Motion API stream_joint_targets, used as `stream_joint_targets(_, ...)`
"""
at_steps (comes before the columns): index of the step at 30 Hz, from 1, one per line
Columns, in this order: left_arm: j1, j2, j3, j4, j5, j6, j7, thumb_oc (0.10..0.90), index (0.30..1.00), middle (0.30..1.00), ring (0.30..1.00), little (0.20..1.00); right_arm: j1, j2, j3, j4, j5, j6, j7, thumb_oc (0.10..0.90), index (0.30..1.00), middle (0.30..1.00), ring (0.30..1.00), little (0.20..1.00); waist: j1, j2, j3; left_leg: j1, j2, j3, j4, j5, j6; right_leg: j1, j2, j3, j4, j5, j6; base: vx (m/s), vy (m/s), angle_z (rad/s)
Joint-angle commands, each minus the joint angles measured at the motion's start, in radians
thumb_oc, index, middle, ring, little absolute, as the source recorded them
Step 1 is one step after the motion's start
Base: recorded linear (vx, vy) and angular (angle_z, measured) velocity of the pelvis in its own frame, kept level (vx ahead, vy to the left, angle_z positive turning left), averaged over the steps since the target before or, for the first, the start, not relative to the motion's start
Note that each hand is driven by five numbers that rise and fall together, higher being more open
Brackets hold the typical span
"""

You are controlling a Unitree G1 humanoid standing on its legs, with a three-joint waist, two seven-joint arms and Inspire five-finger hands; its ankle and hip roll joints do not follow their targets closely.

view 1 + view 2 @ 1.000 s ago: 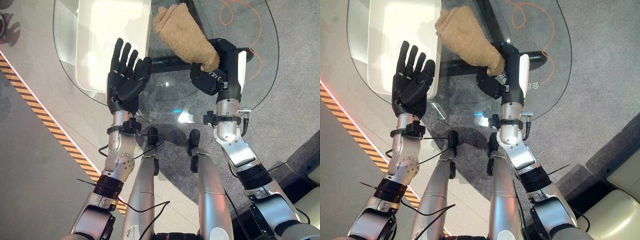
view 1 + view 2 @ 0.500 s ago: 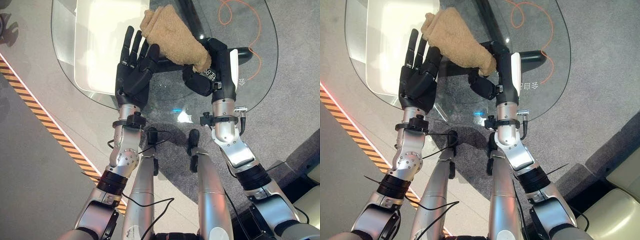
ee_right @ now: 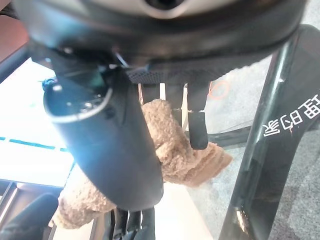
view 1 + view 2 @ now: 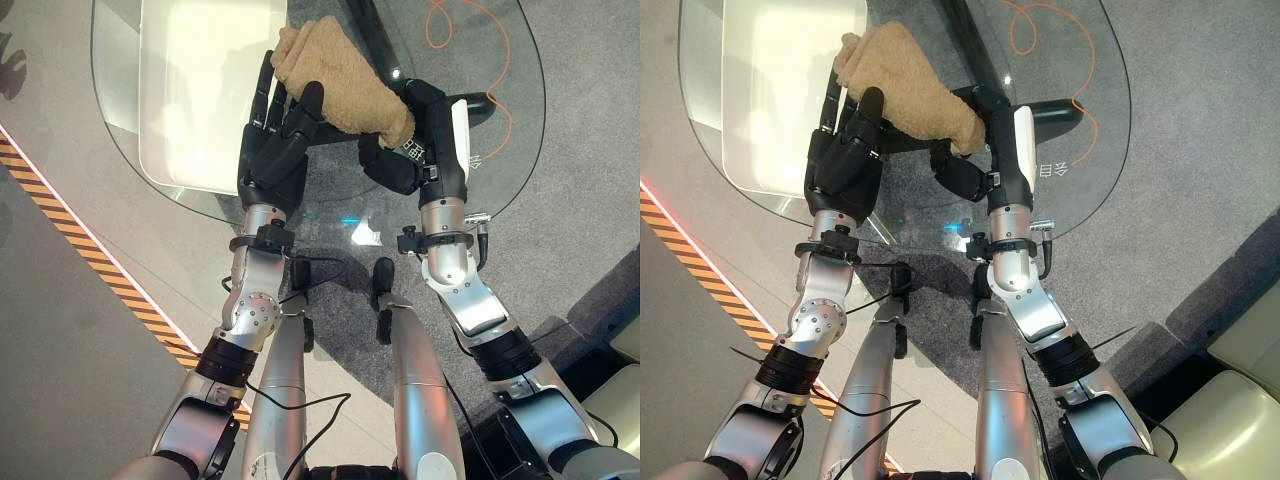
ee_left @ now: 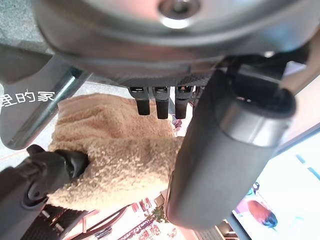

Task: Wipe the table with a cloth and put it in the basket.

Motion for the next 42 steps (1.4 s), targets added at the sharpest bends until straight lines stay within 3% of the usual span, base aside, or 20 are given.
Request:
stream_joint_targets(1,-0.091,-0.018,-0.002,-0.163,-0.011,-0.025,-0.075,0.800,0.900,0.900,0.900,0.900,-0.128,0.042,-0.026,-0.286,-0.020,-0.160,-0.004,0.100,0.300,0.300,0.300,0.200,0.013,-0.012,-0.029,0.060,-0.046,0.061,0.006,-0.048,0.062,0.060,0.065,0.000,-0.017,-0.001,0.002,0.00,0.000,0.00)
stream_joint_targets(16,-0.099,-0.019,-0.003,-0.165,-0.001,-0.025,-0.080,0.800,0.900,0.900,0.900,0.900,-0.137,0.046,-0.019,-0.285,-0.019,-0.157,0.018,0.100,0.300,0.300,0.300,0.200,0.012,-0.011,-0.029,0.061,-0.047,0.059,0.007,-0.047,0.060,0.062,0.065,0.001,-0.015,-0.002,0.002,0.00,0.000,0.00)
stream_joint_targets(17,-0.100,-0.020,-0.001,-0.164,0.002,-0.026,-0.084,0.737,0.846,0.846,0.846,0.837,-0.137,0.046,-0.019,-0.283,-0.020,-0.157,0.018,0.100,0.300,0.300,0.300,0.200,0.012,-0.011,-0.029,0.062,-0.047,0.059,0.008,-0.048,0.060,0.063,0.064,0.000,-0.016,-0.002,0.002,0.00,0.000,0.00)
stream_joint_targets(18,-0.100,-0.021,0.000,-0.163,0.004,-0.038,-0.094,0.377,0.538,0.538,0.538,0.477,-0.138,0.047,-0.019,-0.284,-0.020,-0.154,0.020,0.100,0.300,0.300,0.300,0.200,0.012,-0.011,-0.029,0.062,-0.047,0.059,0.007,-0.048,0.061,0.063,0.065,0.001,-0.017,-0.002,0.002,0.00,0.000,0.00)
stream_joint_targets(19,-0.101,-0.021,0.000,-0.165,0.005,-0.048,-0.103,0.100,0.300,0.300,0.300,0.200,-0.138,0.048,-0.019,-0.285,-0.021,-0.153,0.020,0.100,0.300,0.300,0.300,0.200,0.012,-0.010,-0.029,0.062,-0.047,0.059,0.008,-0.048,0.061,0.062,0.064,0.001,-0.016,-0.002,0.002,0.00,0.000,0.00)
stream_joint_targets(42,-0.091,-0.022,0.002,-0.177,0.028,-0.041,-0.105,0.100,0.300,0.300,0.300,0.200,-0.131,0.052,-0.019,-0.292,-0.022,-0.147,0.025,0.100,0.300,0.300,0.300,0.200,0.013,-0.011,-0.029,0.059,-0.050,0.056,0.006,-0.047,0.063,0.057,0.067,0.001,-0.014,-0.002,0.001,0.00,0.000,0.00)
